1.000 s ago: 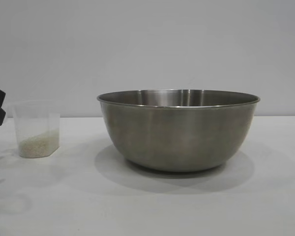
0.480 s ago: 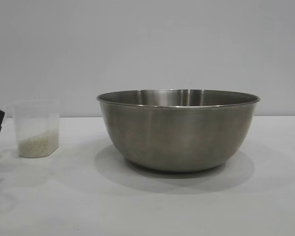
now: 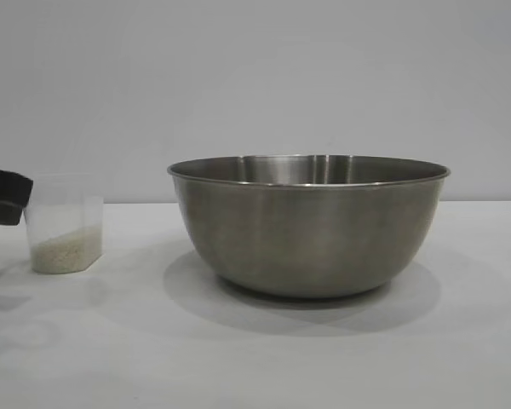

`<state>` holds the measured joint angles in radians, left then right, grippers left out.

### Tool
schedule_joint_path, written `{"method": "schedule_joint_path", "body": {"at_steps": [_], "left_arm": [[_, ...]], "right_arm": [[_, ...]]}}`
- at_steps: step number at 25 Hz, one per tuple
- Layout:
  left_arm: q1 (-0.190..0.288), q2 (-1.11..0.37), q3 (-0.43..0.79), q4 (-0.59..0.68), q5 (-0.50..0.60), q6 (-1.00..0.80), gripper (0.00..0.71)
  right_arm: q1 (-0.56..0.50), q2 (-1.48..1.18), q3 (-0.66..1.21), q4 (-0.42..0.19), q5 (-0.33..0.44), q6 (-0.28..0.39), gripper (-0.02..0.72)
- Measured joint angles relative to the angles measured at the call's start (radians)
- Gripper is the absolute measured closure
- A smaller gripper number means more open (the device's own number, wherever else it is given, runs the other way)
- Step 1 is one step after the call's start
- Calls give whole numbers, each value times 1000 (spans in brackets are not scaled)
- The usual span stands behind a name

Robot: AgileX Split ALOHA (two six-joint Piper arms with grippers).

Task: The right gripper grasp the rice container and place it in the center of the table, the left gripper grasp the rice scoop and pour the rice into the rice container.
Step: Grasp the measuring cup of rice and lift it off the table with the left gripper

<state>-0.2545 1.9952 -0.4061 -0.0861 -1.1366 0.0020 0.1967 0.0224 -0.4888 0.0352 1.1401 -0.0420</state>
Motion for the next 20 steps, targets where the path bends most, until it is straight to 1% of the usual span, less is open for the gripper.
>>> {"method": "schedule_joint_path", "body": {"at_steps": [6, 7, 8, 11, 16, 20], "left_arm": [[0, 43, -57, 0, 5, 11, 485], [0, 50, -67, 0, 5, 11, 529], [0, 56, -77, 4, 5, 13, 589], [0, 60, -93, 40, 2, 28, 710], [0, 59, -116, 86, 2, 34, 710], [0, 6, -130, 162, 6, 39, 710]], "right_arm": [[0, 0, 0, 0, 0, 0, 440], [0, 0, 0, 0, 0, 0, 440], [0, 0, 0, 0, 0, 0, 440], [0, 0, 0, 0, 0, 0, 440], [0, 0, 0, 0, 0, 0, 440], [0, 0, 0, 0, 0, 0, 440]]}}
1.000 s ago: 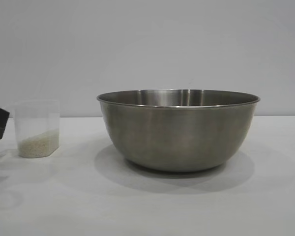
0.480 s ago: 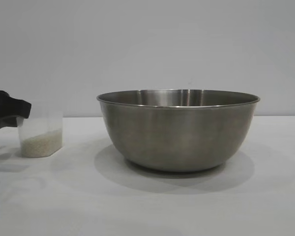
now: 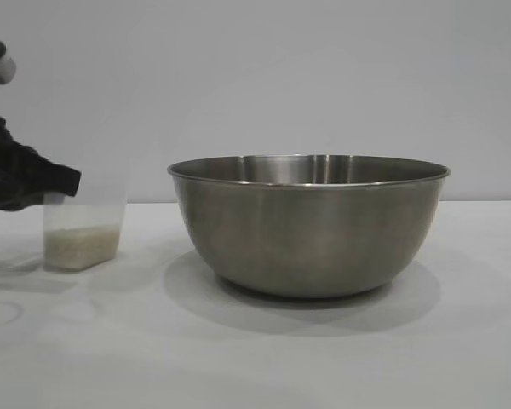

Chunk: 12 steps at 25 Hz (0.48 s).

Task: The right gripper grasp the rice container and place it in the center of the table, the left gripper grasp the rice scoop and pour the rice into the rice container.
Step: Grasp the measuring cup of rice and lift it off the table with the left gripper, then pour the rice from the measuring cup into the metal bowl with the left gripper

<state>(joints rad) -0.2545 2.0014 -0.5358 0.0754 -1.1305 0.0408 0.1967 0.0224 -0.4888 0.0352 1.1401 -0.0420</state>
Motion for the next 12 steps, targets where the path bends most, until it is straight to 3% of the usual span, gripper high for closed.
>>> {"method": "schedule_joint_path", "body": {"at_steps": [5, 12], "left_arm": [[0, -127, -92, 128, 26, 147, 710], [-4, -212, -320, 436, 362, 350, 710]], "right_arm": [[0, 0, 0, 0, 0, 0, 440], [0, 0, 0, 0, 0, 4, 440]]}}
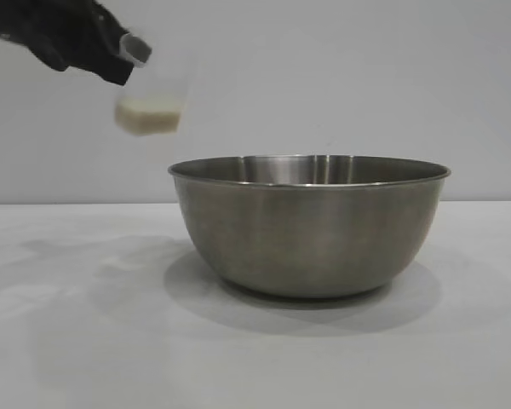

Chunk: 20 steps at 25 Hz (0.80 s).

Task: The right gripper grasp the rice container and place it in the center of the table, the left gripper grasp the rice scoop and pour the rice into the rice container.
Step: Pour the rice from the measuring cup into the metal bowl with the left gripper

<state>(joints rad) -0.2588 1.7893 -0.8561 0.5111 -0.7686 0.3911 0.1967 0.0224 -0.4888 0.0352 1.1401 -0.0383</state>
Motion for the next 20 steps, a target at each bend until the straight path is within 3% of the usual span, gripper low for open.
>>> {"method": "schedule_joint_path", "body": {"at_steps": [3, 6, 11, 20], "left_arm": [[-40, 0, -80, 104, 123, 81, 710], [-120, 0, -141, 131, 196, 227, 710], [-217, 0, -174, 158, 215, 507, 710], [-285, 0, -174, 214, 219, 945, 710]], "right_arm": [[0, 0, 0, 0, 0, 0, 440], [0, 0, 0, 0, 0, 0, 440], [0, 0, 0, 0, 0, 0, 440], [0, 0, 0, 26, 0, 8, 440]]}}
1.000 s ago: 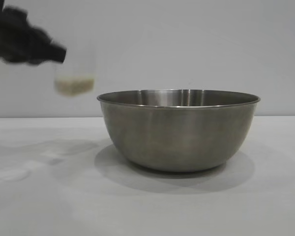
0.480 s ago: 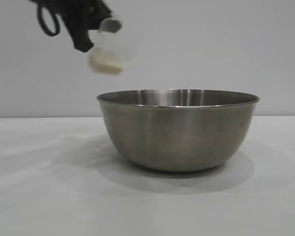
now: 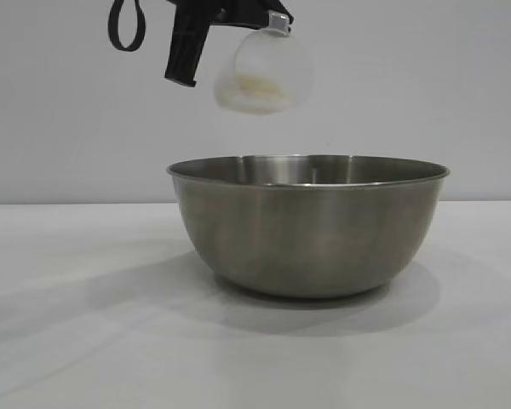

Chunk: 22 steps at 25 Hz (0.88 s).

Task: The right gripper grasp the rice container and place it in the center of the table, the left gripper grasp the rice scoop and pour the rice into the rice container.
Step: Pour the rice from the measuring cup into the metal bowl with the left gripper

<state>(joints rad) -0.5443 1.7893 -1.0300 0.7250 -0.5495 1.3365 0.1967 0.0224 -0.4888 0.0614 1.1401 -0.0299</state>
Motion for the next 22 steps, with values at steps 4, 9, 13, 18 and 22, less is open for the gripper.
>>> {"method": "schedule_joint_path", "body": {"at_steps": [4, 9, 13, 18, 22], "left_arm": [[-26, 0, 0, 29, -2, 160, 710], [-53, 0, 0, 54, -54, 361, 710], [-60, 0, 0, 71, -96, 500, 710], [-60, 0, 0, 91, -136, 601, 710], [-60, 0, 0, 102, -138, 605, 710]], "right_arm": [[0, 0, 0, 0, 0, 6, 440], [0, 0, 0, 2, 0, 11, 440], [0, 0, 0, 2, 0, 12, 440], [0, 0, 0, 3, 0, 12, 440], [0, 0, 0, 3, 0, 12, 440]]}}
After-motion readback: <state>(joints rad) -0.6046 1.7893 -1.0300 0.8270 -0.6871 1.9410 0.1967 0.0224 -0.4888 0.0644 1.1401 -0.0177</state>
